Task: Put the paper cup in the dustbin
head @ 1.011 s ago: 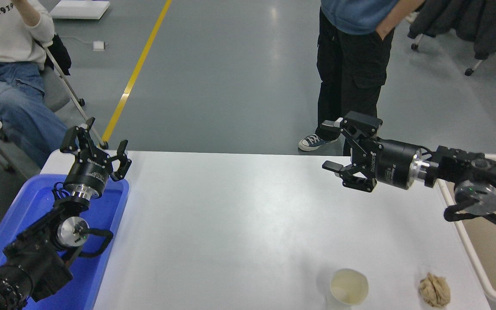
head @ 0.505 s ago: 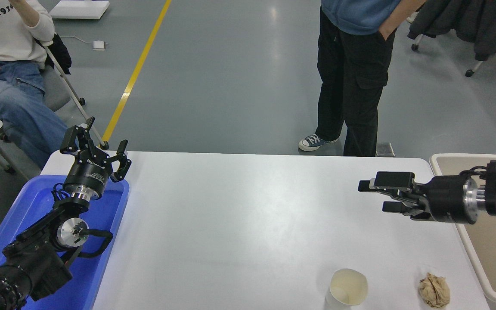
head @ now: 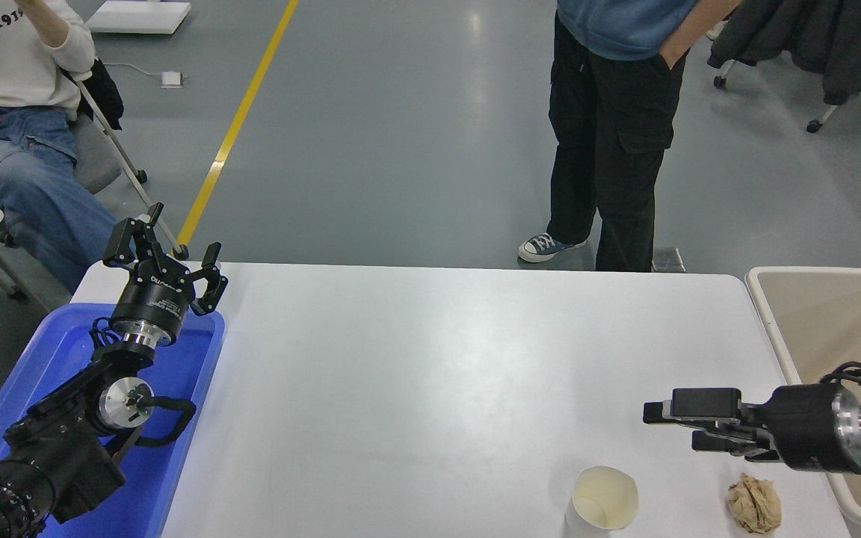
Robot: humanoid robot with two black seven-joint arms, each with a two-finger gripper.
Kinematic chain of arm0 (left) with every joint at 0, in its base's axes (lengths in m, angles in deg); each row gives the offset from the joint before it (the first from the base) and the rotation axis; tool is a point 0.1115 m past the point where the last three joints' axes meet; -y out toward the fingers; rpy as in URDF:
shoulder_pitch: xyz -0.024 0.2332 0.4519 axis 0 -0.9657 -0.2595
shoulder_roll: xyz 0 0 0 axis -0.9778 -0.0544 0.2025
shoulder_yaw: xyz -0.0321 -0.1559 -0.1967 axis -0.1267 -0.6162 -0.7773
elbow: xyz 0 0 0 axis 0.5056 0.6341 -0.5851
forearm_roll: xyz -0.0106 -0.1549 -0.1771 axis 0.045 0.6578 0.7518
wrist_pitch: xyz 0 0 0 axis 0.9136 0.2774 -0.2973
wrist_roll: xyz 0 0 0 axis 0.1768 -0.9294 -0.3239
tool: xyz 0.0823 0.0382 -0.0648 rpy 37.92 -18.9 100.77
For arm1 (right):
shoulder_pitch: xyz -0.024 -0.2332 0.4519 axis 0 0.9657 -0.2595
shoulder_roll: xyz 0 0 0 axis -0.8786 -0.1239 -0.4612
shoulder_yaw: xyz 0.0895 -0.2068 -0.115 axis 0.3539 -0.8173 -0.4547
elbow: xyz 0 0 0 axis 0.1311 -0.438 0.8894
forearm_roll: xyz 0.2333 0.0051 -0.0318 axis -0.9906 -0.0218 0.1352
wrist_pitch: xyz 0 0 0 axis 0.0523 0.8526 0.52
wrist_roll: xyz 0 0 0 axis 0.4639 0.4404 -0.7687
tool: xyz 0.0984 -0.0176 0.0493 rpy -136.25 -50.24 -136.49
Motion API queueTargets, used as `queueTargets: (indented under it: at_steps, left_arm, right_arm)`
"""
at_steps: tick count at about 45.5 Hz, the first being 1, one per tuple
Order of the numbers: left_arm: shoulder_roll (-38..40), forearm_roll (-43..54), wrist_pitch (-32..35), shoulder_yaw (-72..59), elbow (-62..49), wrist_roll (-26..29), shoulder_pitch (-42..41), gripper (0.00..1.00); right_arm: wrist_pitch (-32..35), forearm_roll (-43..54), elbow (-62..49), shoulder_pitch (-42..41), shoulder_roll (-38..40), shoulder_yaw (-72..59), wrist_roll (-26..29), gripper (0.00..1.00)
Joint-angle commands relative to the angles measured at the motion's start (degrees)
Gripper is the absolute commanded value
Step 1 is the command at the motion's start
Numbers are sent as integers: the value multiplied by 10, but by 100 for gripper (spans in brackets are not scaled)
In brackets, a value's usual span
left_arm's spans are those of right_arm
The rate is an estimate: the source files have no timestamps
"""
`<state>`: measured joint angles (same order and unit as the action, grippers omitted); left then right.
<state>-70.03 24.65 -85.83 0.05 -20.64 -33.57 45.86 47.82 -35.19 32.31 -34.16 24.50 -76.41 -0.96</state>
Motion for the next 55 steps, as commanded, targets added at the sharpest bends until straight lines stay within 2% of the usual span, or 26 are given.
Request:
queueTargets:
  at_steps: [1, 11, 30, 55]
  left_arm:
    - [0, 0, 0, 0, 0, 0, 0, 100]
    - [0, 0, 0, -1, 0, 0, 0, 100]
    - [0, 0, 0, 0, 0, 0, -1, 100]
    - [1, 0, 0, 0, 0, 0, 0, 100]
  right_arm:
    - [-33, 26, -8, 20, -22, -2, 4, 100]
    - [-74, 21, -34, 34, -52, -3, 8, 100]
    - [-138, 67, -42, 132, -76, -3, 8, 100]
    - [-173, 90, -89, 181, -124, 0, 7, 100]
